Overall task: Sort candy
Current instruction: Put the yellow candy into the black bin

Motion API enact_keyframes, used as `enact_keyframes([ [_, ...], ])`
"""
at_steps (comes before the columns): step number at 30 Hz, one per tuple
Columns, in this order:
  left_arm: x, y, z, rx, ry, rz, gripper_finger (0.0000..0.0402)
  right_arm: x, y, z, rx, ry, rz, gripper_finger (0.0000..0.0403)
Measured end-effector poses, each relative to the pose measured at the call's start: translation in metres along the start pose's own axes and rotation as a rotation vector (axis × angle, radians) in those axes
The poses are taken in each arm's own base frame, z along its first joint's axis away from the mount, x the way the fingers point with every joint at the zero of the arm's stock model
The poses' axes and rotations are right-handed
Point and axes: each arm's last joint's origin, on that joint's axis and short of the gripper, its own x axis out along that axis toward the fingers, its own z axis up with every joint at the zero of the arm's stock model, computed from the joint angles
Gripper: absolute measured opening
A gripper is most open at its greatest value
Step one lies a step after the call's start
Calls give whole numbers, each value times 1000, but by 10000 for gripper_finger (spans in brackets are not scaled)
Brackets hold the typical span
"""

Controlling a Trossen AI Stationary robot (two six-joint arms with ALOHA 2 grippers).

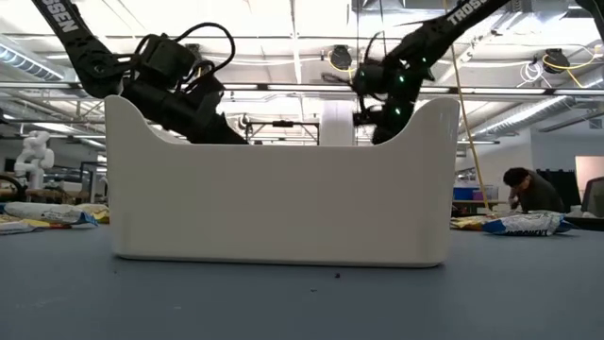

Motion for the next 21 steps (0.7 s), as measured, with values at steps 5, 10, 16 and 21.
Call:
enact_keyframes([
  [5, -1, 5, 1, 3, -17, 16, 8, -18, -7, 24, -47, -195, 89, 142],
  [10, -2, 9, 2, -1, -22, 30, 8, -22, -15, 45, -31, -318, 120, 90],
  [16, -3, 15, 3, -5, -35, 54, 8, 0, -23, 72, -4, -219, 169, 49],
  [21, -4, 19, 2, -17, -35, 70, 8, 22, -26, 88, -8, -98, 223, 61],
])
